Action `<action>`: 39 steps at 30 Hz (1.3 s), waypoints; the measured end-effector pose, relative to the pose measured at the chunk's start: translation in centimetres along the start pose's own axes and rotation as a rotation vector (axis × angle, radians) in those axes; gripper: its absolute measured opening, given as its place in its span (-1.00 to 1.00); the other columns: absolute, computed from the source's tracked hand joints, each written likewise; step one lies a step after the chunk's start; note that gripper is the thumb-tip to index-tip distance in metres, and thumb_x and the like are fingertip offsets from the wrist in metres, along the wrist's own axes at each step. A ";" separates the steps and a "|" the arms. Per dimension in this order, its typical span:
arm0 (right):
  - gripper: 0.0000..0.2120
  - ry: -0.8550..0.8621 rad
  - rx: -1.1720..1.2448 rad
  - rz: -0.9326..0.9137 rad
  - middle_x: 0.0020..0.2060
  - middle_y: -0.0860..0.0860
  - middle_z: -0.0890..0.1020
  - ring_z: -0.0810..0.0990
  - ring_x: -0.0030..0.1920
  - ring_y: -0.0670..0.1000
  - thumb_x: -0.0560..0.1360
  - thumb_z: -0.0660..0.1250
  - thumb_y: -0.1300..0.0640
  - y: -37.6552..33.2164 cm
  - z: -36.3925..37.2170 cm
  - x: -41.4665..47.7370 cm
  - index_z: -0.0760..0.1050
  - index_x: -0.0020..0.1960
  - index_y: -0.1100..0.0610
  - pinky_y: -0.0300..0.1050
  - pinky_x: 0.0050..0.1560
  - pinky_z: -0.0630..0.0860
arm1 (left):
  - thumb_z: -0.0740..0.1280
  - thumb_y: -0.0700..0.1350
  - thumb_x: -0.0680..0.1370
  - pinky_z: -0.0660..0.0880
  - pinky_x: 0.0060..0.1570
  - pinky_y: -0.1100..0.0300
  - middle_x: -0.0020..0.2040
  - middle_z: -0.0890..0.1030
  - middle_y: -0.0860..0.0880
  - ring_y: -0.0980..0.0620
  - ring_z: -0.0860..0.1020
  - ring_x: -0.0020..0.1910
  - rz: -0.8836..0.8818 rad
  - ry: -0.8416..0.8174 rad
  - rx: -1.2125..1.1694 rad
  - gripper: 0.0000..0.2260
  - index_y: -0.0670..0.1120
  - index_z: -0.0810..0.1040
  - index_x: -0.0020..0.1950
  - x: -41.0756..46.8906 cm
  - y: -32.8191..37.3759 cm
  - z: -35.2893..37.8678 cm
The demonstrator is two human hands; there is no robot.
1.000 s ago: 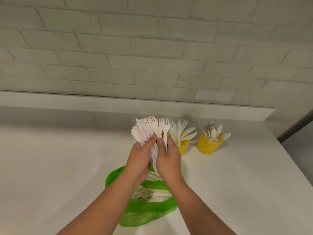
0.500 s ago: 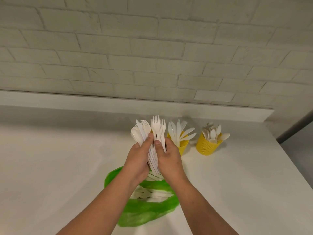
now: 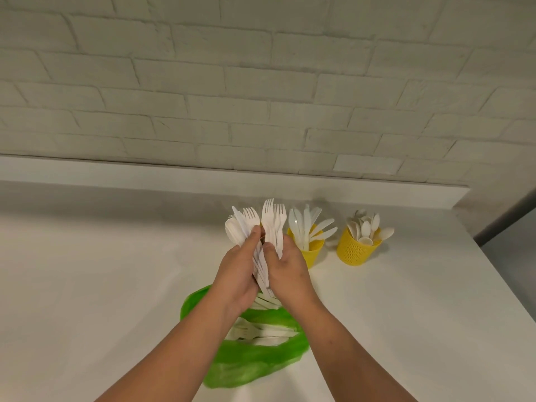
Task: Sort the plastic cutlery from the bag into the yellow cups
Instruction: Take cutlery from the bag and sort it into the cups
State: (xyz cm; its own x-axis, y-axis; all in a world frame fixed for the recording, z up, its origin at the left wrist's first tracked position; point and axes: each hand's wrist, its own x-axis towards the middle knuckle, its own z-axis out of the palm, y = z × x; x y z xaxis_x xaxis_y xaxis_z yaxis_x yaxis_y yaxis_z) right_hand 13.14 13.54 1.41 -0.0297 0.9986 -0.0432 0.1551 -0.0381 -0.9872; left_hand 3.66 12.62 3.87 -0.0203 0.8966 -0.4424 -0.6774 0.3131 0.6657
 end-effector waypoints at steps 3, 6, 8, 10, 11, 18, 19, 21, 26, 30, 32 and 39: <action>-0.76 0.058 -0.006 0.009 0.08 -0.11 0.69 0.66 0.11 -0.15 0.66 0.22 0.13 0.2 0.4 0.4 0.51 0.29 -0.02 -0.05 0.18 0.60 | 0.28 -0.10 0.67 0.55 0.23 0.02 0.20 0.71 -0.12 -0.07 0.67 0.21 0.008 0.012 -0.054 -0.73 -0.15 0.65 0.28 0.1 -0.2 -0.1; -0.79 0.076 0.023 -0.001 0.06 -0.13 0.70 0.66 0.08 -0.20 0.67 0.23 0.12 0.2 0.4 0.3 0.51 0.27 -0.01 -0.16 0.12 0.59 | 0.30 -0.16 0.65 0.56 0.24 -0.01 0.20 0.71 -0.14 -0.09 0.67 0.21 0.059 0.037 -0.040 -0.76 -0.17 0.66 0.27 0.2 -0.5 -0.3; -0.79 0.045 0.018 -0.013 0.06 -0.14 0.69 0.65 0.07 -0.23 0.67 0.24 0.13 0.1 0.4 0.2 0.49 0.28 -0.01 -0.25 0.08 0.57 | 0.33 -0.20 0.64 0.56 0.20 -0.01 0.17 0.72 -0.15 -0.09 0.69 0.17 0.083 0.045 -0.028 -0.78 -0.17 0.66 0.26 0.1 -0.4 -0.3; -0.79 0.014 -0.011 -0.041 0.07 -0.14 0.67 0.63 0.06 -0.26 0.67 0.24 0.14 -0.1 0.3 0.1 0.48 0.29 0.01 -0.36 0.03 0.54 | 0.34 -0.23 0.64 0.57 0.18 0.00 0.15 0.73 -0.15 -0.08 0.70 0.14 0.095 0.053 -0.016 -0.78 -0.17 0.64 0.26 0.2 -0.3 -0.2; -0.79 0.007 -0.023 -0.053 0.07 -0.13 0.66 0.63 0.06 -0.27 0.67 0.23 0.15 -0.2 0.3 0.2 0.48 0.29 0.02 -0.39 0.02 0.52 | 0.34 -0.23 0.64 0.57 0.17 0.01 0.14 0.73 -0.15 -0.07 0.71 0.13 0.093 0.060 -0.011 -0.78 -0.17 0.64 0.27 0.3 -0.3 -0.2; -0.79 -0.018 0.050 0.025 0.07 -0.11 0.69 0.66 0.09 -0.17 0.68 0.21 0.15 -0.3 0.2 0.6 0.52 0.25 -0.03 -0.16 0.16 0.59 | 0.31 -0.13 0.67 0.61 0.01 0.08 0.08 0.75 -0.13 -0.04 0.73 0.06 0.070 0.049 0.048 -0.82 -0.14 0.65 0.21 0.7 0.0 -0.1; -0.78 -0.017 0.068 0.031 0.07 -0.10 0.69 0.66 0.09 -0.16 0.68 0.21 0.16 -0.3 0.3 0.7 0.53 0.24 -0.04 -0.15 0.16 0.59 | 0.31 -0.13 0.67 0.61 0.00 0.08 0.07 0.75 -0.13 -0.05 0.73 0.05 0.080 0.052 0.072 -0.82 -0.14 0.65 0.19 0.8 0.0 -0.2; -0.78 -0.004 0.045 0.026 0.04 -0.09 0.70 0.67 0.05 -0.12 0.66 0.20 0.17 -0.2 0.2 0.8 0.53 0.22 -0.05 -0.10 0.13 0.61 | 0.32 -0.11 0.67 0.61 -0.02 0.07 0.03 0.76 -0.14 -0.06 0.73 0.02 0.122 0.062 0.157 -0.82 -0.15 0.67 0.16 1.0 0.0 -0.4; -0.76 -0.099 0.114 0.127 -0.09 0.09 0.70 0.66 -0.23 0.08 0.65 0.16 0.23 -0.4 -0.5 0.7 0.52 0.22 0.02 0.08 -0.23 0.67 | 0.32 -0.09 0.67 0.50 -0.42 0.13 -0.28 0.69 -0.13 -0.06 0.60 -0.42 0.171 0.081 0.409 -0.81 -0.15 0.68 0.05 1.3 0.0 -0.8; -0.76 -0.197 0.196 0.194 -0.21 0.19 0.57 0.48 -0.43 0.08 0.65 0.10 0.28 -1.2 -1.3 0.5 0.49 0.19 0.11 -0.15 -0.51 0.33 | 0.35 -0.08 0.64 0.52 -0.27 -0.04 -0.36 0.60 -0.20 -0.16 0.53 -0.41 0.156 0.031 0.591 -0.78 -0.18 0.68 -0.10 2.1 0.1 -1.8; -0.77 -0.196 0.190 0.244 -0.24 0.17 0.51 0.38 -0.48 0.02 0.63 0.12 0.25 -1.1 -1.8 0.8 0.50 0.19 0.12 -0.21 -0.51 0.21 | 0.36 -0.13 0.63 0.57 -0.20 0.03 -0.28 0.67 -0.16 -0.15 0.61 -0.28 0.161 0.005 0.581 -0.83 -0.14 0.71 -0.07 2.1 0.2 -1.9; -0.88 -0.137 0.179 0.182 -0.45 -0.01 0.38 0.22 -0.53 -0.05 0.62 0.37 -0.01 -0.1 -3.1 1.7 0.55 -0.09 -0.04 -0.22 -0.52 0.13 | 0.40 -0.08 0.63 0.53 -0.30 0.13 -0.18 0.61 -0.06 0.01 0.50 -0.27 0.190 0.010 0.539 -0.86 0.02 0.76 0.09 2.3 0.5 -1.7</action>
State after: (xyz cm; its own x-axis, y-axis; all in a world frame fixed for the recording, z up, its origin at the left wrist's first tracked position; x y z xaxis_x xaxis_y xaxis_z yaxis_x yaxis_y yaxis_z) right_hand 16.15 15.33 1.90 -0.1529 0.9610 -0.2304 -0.0066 -0.2341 -0.9722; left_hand 2.05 14.36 2.20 -0.1137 0.9505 -0.2890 -0.1903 0.2647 0.9454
